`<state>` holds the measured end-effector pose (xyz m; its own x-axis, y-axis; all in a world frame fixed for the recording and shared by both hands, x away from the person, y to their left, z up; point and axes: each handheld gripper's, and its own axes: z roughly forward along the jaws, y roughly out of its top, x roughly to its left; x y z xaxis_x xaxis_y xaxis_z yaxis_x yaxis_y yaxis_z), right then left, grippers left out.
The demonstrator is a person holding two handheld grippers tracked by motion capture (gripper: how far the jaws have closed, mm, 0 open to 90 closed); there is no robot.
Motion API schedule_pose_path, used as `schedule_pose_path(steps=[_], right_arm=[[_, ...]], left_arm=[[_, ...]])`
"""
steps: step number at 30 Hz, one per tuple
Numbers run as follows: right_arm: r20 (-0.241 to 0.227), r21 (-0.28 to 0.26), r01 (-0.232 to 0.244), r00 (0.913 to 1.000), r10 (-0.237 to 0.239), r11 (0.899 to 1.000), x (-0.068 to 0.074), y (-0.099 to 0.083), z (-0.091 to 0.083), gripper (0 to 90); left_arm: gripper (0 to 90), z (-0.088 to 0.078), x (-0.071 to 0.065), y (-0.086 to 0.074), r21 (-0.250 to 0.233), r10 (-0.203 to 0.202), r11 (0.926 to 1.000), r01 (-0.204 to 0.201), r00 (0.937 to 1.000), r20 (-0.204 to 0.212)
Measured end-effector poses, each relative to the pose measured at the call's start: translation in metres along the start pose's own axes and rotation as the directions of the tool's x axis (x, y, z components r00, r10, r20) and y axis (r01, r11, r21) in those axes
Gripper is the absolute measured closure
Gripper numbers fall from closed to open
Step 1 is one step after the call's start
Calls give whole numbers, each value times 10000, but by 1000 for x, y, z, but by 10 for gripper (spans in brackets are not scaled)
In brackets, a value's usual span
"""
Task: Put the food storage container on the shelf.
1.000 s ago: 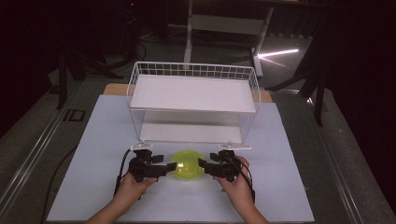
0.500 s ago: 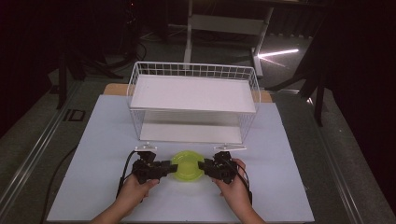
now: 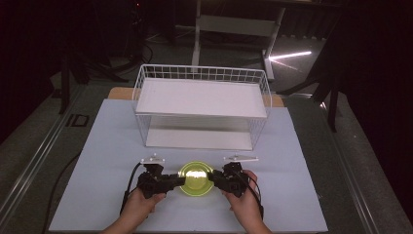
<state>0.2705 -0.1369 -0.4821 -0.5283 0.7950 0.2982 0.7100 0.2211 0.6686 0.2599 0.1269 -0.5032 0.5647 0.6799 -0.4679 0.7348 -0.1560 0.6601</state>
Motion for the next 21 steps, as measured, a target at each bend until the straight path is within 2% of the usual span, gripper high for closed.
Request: schedule_pose_path(steps=[3, 5, 7, 9, 14, 21], right_arm=[[-14, -101, -87, 10000, 87, 9999, 2, 0, -3, 791], [130, -125, 55, 9999, -53, 9999, 3, 1, -4, 793], [98, -151, -12, 10000, 14, 9999, 3, 1, -5, 793], [-22, -287, -223, 9998, 222, 9993, 1, 4, -7, 793], [186, -710, 46, 9998, -33, 9975, 5, 13, -14, 794], [414, -1096, 357, 9987, -313, 9933, 9, 33, -22, 794]], left_arm=[[790, -2, -3, -1, -13, 45, 10000, -45, 9997, -236], [805, -4, -3, 0, -220, -6, 9998, 4, 10000, -90], [812, -5, -2, 0, -323, -15, 9995, 15, 10000, -19], [814, -9, -7, 6, -566, 262, 9980, -269, 9996, -136], [815, -14, -13, 19, -678, 659, 9952, -705, 9955, -674], [815, -19, -16, 36, -1170, 1029, 9866, -1139, 9900, -964]])
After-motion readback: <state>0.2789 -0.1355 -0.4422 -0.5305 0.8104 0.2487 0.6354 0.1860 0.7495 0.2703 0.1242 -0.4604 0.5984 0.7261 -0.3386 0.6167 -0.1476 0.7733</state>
